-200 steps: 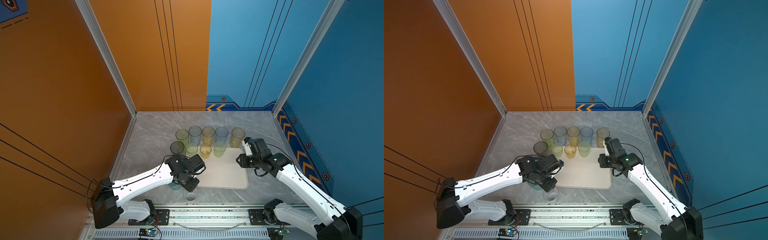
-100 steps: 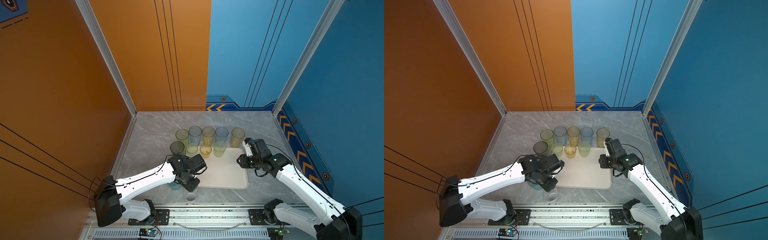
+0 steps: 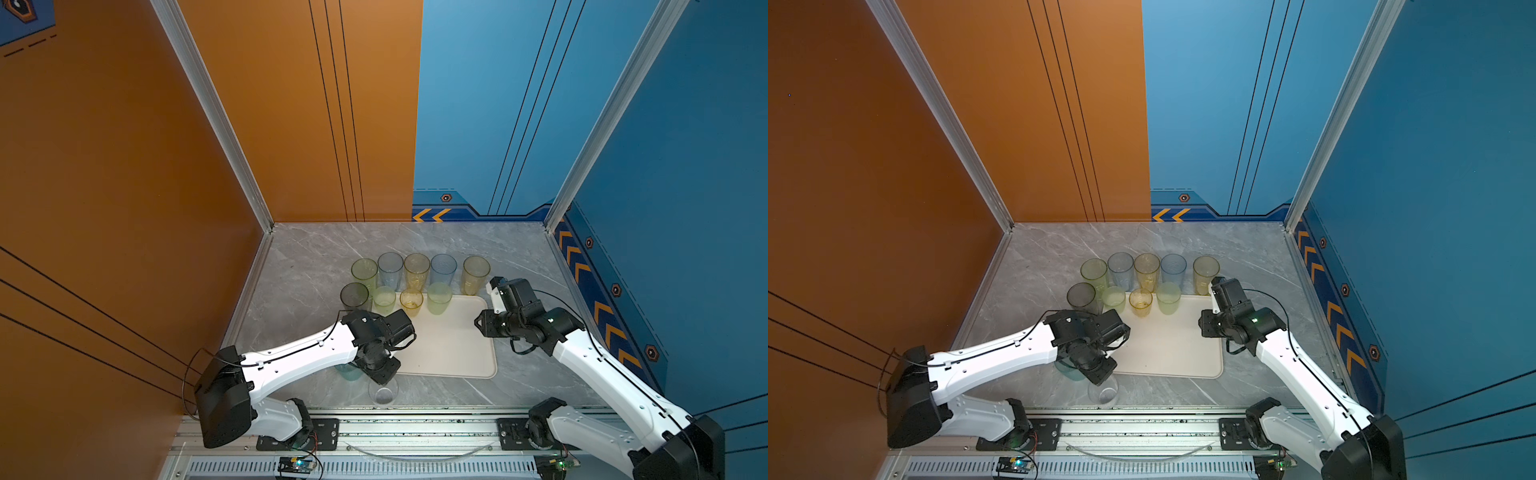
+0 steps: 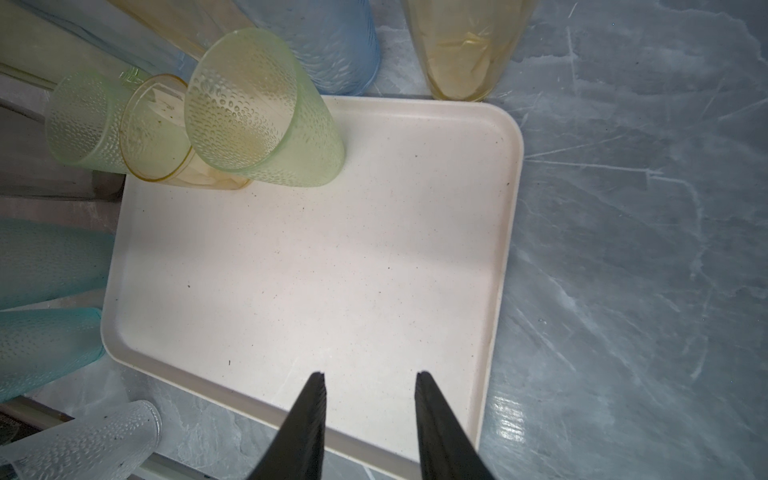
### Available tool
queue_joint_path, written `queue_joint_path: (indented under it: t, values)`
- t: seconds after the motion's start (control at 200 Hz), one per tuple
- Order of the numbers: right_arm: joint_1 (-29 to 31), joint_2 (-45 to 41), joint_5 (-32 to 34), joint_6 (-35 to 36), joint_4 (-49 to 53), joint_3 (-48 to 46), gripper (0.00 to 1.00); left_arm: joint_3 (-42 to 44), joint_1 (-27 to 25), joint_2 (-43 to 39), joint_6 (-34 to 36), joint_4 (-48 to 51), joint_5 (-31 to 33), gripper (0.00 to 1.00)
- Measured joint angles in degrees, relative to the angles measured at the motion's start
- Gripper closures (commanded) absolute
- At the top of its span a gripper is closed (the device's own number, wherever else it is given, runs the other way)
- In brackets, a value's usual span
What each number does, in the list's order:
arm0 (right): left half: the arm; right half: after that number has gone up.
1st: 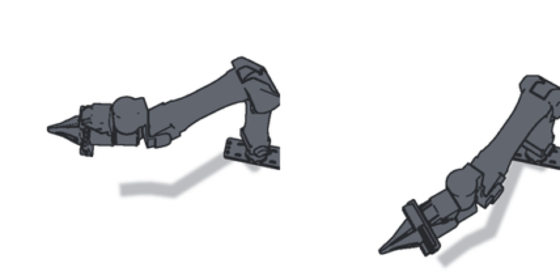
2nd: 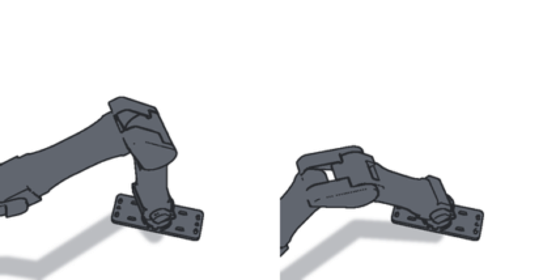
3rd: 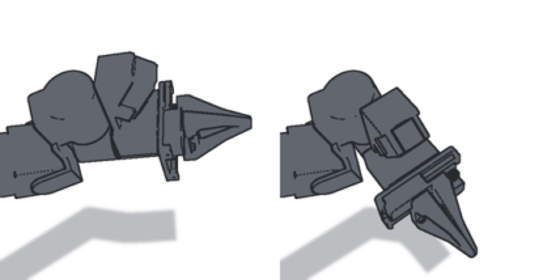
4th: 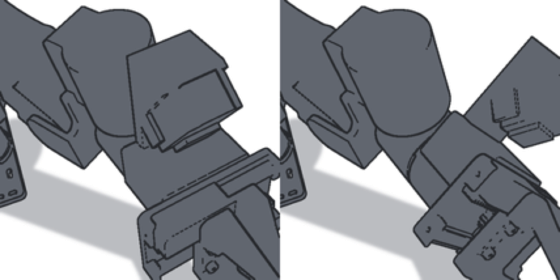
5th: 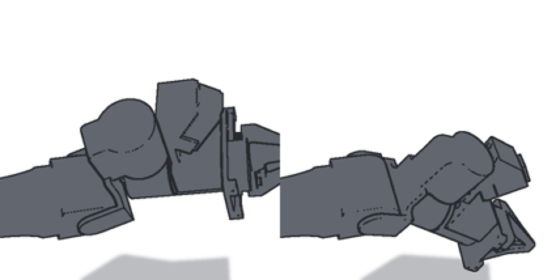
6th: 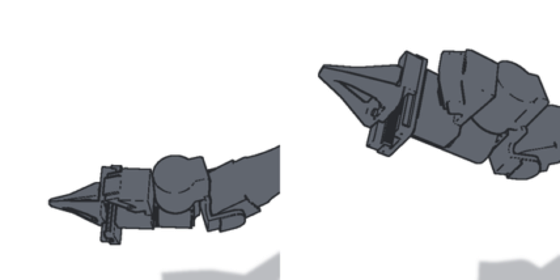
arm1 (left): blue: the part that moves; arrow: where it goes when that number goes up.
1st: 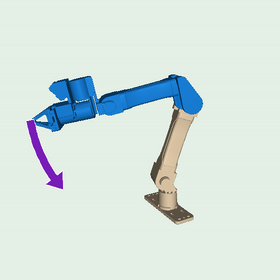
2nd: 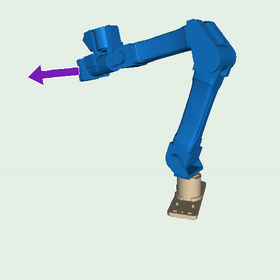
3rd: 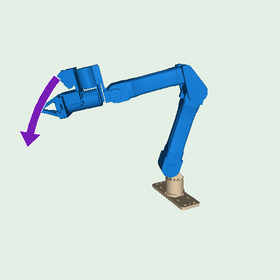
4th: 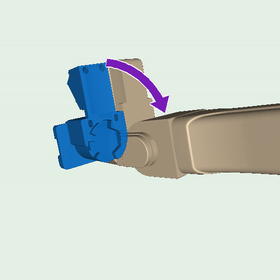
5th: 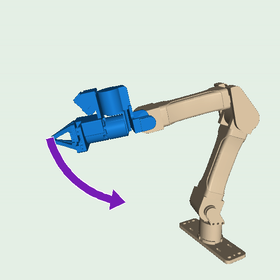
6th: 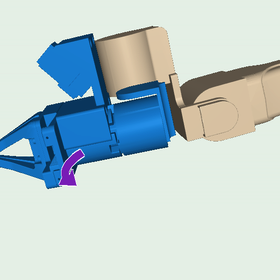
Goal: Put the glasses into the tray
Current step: 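Close the left gripper on the frosted white dimpled cup, then lift the white cup with the left gripper and carry it across the tray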
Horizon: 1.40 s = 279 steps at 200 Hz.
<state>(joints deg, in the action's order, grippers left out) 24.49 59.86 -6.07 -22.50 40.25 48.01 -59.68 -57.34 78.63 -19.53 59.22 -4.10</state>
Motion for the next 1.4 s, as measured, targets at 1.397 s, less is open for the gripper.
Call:
queue_joint_path:
  t: [1.397]
  values:
    - [-17.27,-4.50,1.05,2.84,3.23,1.40,0.65,-49.64,-3.76,25.29,18.62,5.70,11.61,0.93]
